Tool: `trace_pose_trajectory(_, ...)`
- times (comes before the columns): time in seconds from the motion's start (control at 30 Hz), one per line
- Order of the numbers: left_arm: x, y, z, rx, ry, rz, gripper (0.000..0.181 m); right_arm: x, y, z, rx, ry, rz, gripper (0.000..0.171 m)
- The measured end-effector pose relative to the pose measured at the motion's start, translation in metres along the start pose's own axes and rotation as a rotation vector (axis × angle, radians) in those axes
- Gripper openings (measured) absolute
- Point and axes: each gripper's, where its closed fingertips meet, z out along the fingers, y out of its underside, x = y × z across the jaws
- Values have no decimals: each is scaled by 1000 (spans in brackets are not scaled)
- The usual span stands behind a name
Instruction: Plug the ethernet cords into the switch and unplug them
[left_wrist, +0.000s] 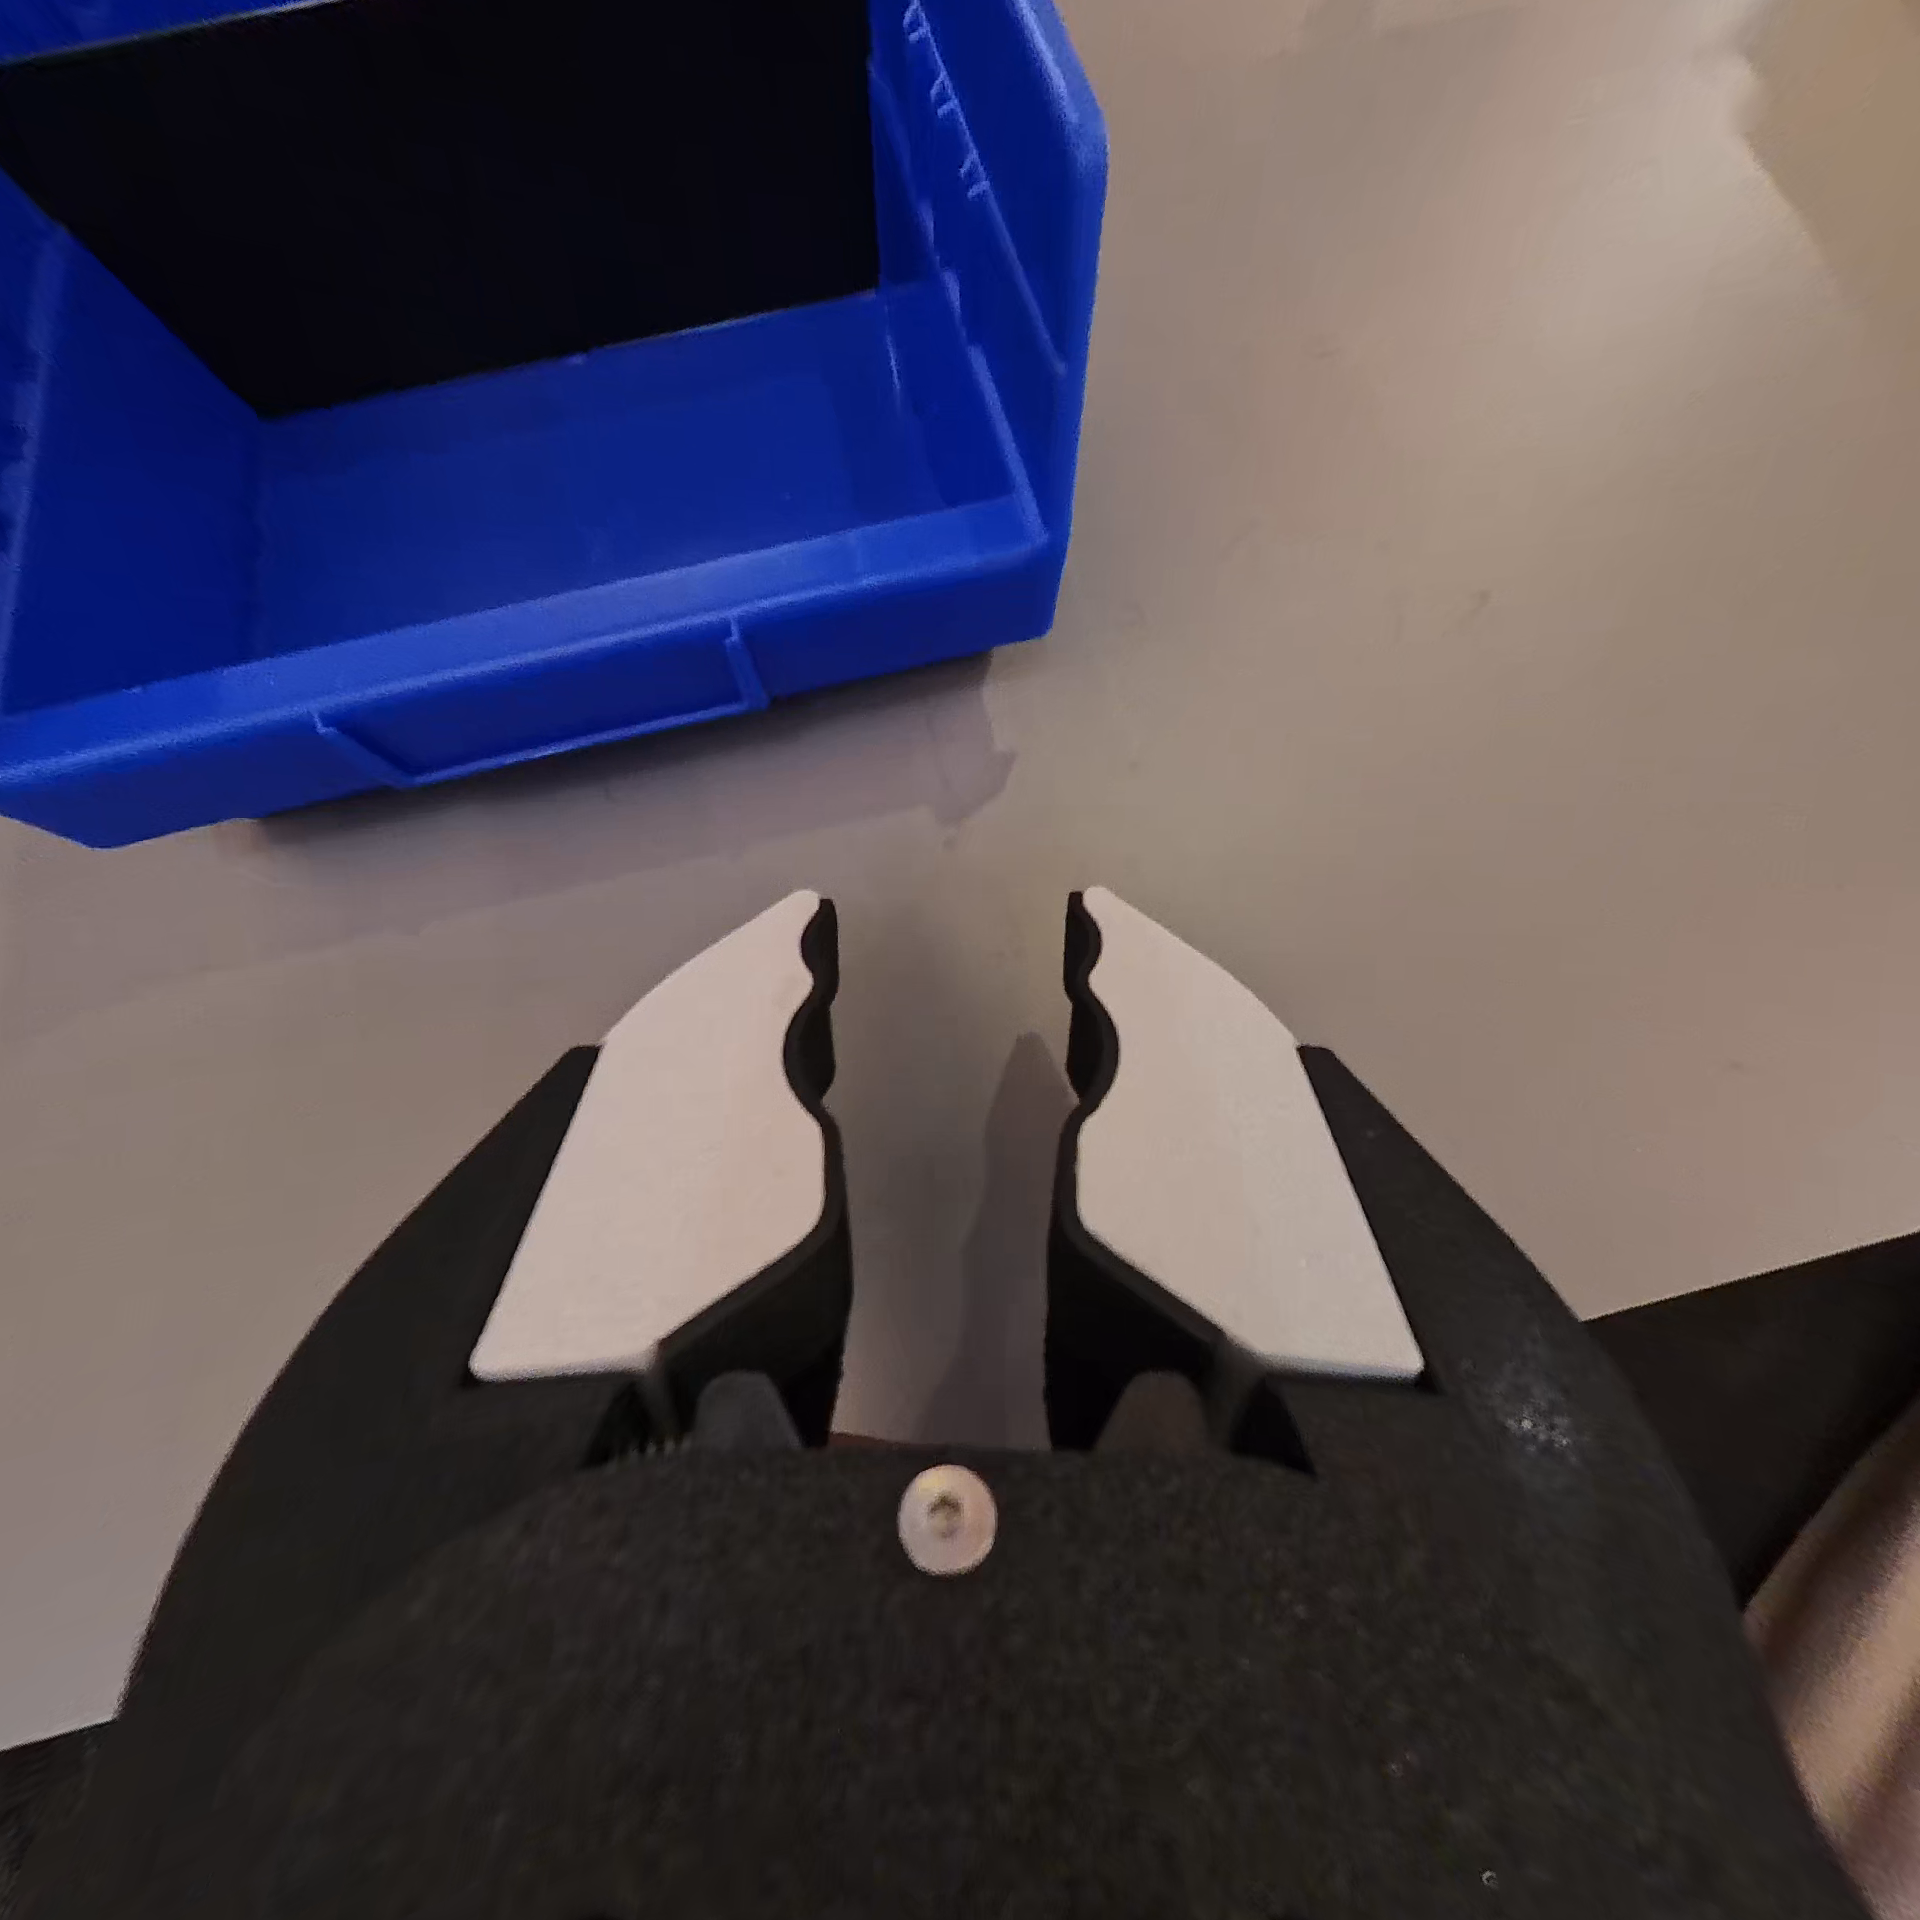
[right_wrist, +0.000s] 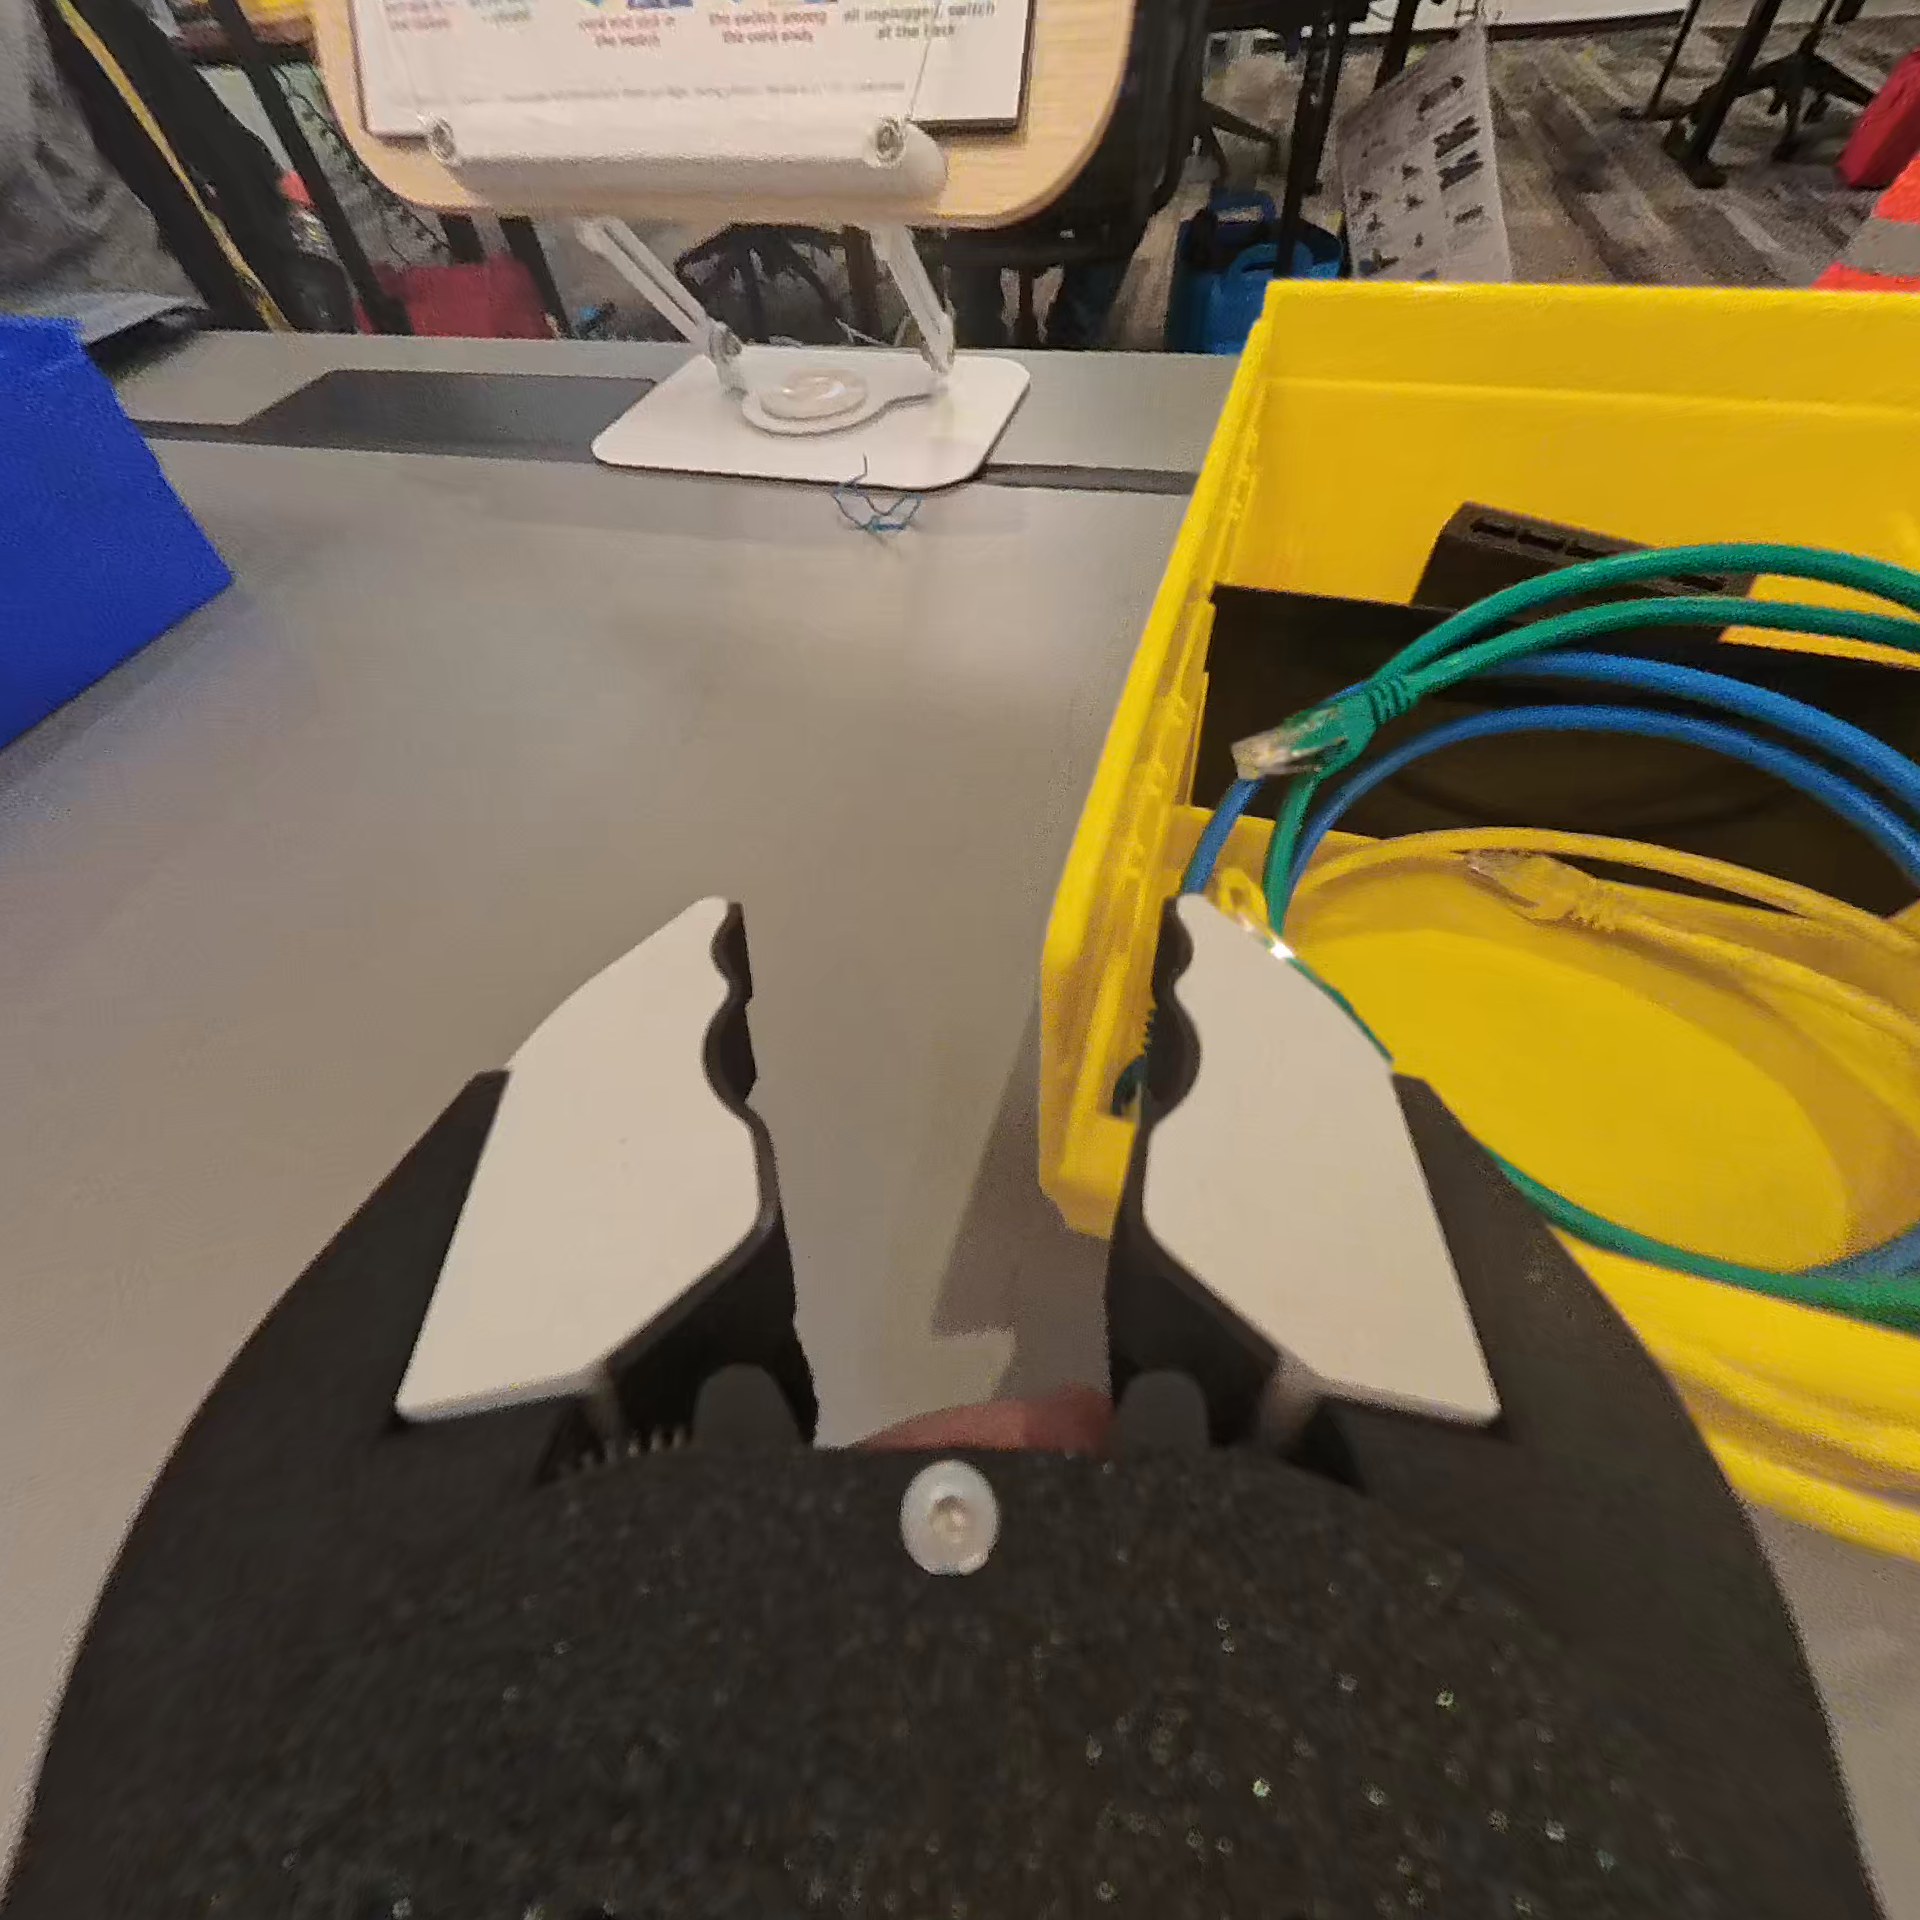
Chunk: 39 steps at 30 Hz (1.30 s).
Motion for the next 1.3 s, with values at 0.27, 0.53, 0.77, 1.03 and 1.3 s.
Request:
trace_pose_trajectory(0.27,6,-1,2,-8,3,40,41,-55,10,-6,-68,-262,-44,67)
trace_pose_trajectory(0.53,113,-38,14,108,267,123,48,-106,6,-76,31,-395,-77,62)
trace_pose_trajectory(0.77,264,-103,59,180,471,120,61,12,3,-106,126,53,36,58)
trace_pose_trajectory(1.03,328,-140,117,221,431,153,35,78,51,-114,-11,277,78,52)
trace_pose_trajectory(1.3,292,-148,116,271,302,246,7,46,57,-84,-99,316,167,8)
